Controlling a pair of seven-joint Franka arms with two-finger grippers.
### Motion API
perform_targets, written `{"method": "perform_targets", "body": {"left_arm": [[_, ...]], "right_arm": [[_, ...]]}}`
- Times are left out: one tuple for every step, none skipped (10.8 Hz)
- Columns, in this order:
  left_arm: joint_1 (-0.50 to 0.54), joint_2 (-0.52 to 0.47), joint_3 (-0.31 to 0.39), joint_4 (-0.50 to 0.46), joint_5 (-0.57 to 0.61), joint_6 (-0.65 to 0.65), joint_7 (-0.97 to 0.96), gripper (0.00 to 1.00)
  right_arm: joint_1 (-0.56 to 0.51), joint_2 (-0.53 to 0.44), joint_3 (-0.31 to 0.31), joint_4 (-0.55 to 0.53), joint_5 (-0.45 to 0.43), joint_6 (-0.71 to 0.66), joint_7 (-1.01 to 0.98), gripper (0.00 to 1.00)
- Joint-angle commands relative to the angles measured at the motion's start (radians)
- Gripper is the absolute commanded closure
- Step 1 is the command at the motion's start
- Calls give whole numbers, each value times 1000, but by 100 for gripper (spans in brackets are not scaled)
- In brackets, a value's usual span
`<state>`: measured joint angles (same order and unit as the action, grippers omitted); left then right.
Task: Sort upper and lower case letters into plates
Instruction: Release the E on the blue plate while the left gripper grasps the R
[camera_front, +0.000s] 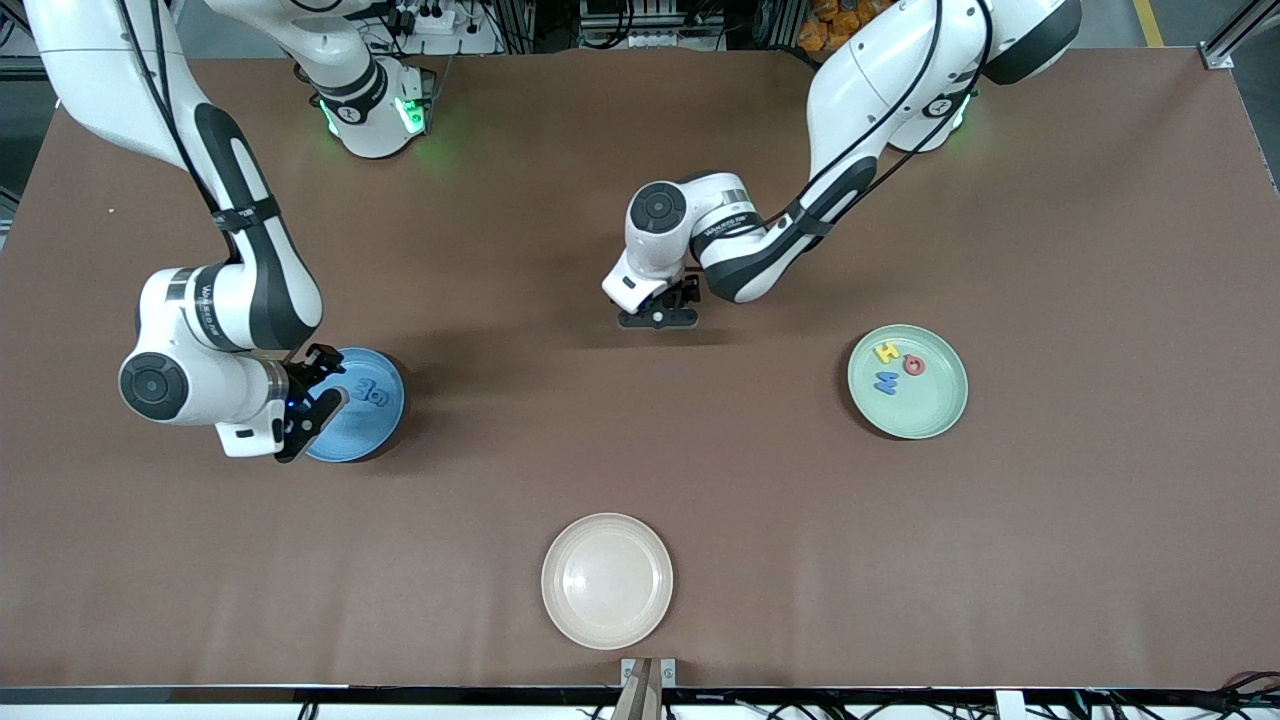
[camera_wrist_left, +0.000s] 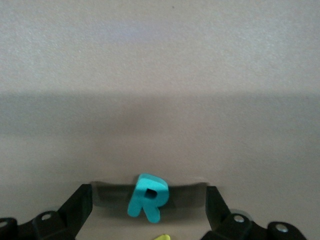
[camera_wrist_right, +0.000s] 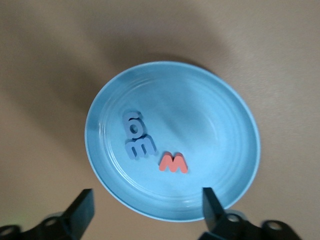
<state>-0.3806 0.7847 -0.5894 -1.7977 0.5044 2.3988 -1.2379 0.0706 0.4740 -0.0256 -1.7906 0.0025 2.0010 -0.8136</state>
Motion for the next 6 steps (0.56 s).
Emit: {"method": "perform_targets", "body": {"left_arm": [[-6, -10, 17, 0, 14, 6, -18, 0], [-3, -9, 17, -3, 14, 6, -15, 19], [-3, -9, 17, -5, 14, 6, -15, 39], [-3, -9, 17, -3, 14, 6, -18, 46], [-6, -9, 17, -5, 14, 6, -24, 45], [-6, -10, 17, -6, 13, 0, -26, 45]], "right_arm": [[6, -82, -2, 5, 22, -34, 22, 0], [6, -127, -2, 5, 19, -48, 22, 0], [5, -170, -2, 5, 17, -60, 22, 0], [2, -205, -2, 5, 21, -76, 33, 0], [0, -247, -2, 4, 21, -108, 91, 0], [1, -283, -2, 5, 16, -144, 152, 0]]}}
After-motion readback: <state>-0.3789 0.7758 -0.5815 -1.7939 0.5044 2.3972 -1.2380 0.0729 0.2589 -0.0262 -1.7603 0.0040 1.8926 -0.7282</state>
